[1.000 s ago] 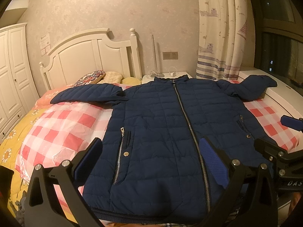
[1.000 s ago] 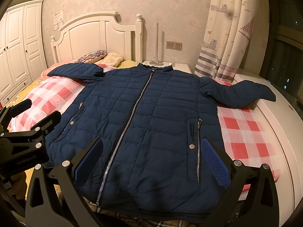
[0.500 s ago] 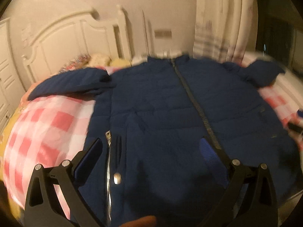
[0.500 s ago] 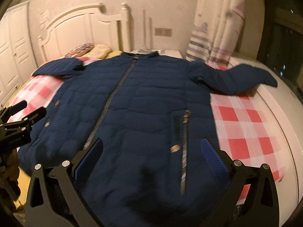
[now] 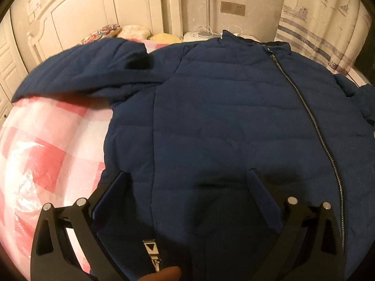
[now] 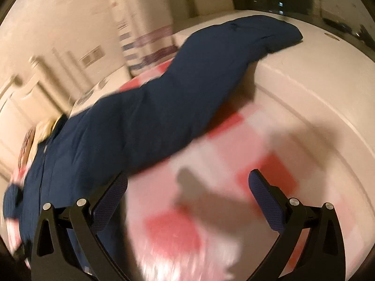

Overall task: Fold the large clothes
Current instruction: 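Grasp the jacket sleeve with the right tool and lift it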

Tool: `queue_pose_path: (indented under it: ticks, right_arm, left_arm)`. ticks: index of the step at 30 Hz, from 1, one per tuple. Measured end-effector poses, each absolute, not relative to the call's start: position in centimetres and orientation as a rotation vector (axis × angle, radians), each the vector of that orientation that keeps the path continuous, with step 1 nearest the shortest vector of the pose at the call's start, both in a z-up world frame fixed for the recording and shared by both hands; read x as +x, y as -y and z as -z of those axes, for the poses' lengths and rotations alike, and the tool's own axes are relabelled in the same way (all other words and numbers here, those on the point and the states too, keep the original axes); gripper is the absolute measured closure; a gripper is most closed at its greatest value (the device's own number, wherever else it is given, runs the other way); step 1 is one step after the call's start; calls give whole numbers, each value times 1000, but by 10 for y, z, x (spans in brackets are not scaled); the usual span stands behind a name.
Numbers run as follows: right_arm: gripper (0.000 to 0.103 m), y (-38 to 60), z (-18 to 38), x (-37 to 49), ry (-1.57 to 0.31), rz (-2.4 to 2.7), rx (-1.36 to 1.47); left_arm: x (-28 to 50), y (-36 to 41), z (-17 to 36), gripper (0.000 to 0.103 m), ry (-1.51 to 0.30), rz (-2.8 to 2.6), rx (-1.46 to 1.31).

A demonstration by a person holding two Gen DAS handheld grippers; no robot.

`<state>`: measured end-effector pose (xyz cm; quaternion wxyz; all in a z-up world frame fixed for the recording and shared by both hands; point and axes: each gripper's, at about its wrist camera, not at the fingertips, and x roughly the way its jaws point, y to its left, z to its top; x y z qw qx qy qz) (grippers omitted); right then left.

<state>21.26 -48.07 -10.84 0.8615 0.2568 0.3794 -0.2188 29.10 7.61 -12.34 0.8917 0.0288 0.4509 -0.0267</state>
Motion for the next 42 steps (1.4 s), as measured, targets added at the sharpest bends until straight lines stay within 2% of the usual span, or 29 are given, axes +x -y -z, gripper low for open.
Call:
queue_pose_path:
  ticks: [7,10,11,12,15,17,20,23,27,31,32,35,36,37,42]
  right_arm:
    - [4,533,116,265,-804,569,527]
    - [8,541,124,280,-828,556,559]
    - [16,537,123,284,-824,537,539]
    - [39,531,118,286,-809,521,511]
    - [58,498,93,282,-706,467,440]
    - [60,456,64,278,-630,386,345]
    - [60,381,31,277,-560,232,199]
    - [60,295,22,281,-561,72,20]
    - [59,191,55,288,-693,-163,-119]
    - [59,117,126,291,-900,-242,-332]
    - [59,112,126,282,-845,-215,-374]
    - [54,122,119,266,-901,-187,-364]
    - [42,130,114,263,-920,-201,-319]
    - [7,143,106,260,-940,-259,-216]
    - [5,205,71,202,-834,-300,61]
  left_arm:
    - [285,-71,127,2,-963,40,61]
    - [289,-69,128,2,-971,39,45]
    - [289,-68,129,2,-972,39,47]
    - [289,-68,129,2,-971,39,47]
    - [290,-67,128,2,-969,40,42]
    - [290,-68,128,2,-966,40,35]
    - [290,-68,128,2,-963,41,28]
    - [289,-70,127,2,-958,46,20]
    - [285,-73,126,2,-948,61,1]
    - [282,-79,125,2,-933,89,-37]
    - [281,-81,124,2,-926,97,-52]
    - [280,-86,123,2,-914,118,-96]
    - [279,-87,122,2,-910,123,-106]
    - [279,-89,122,2,-904,129,-120]
    - [276,-93,121,2,-885,144,-158]
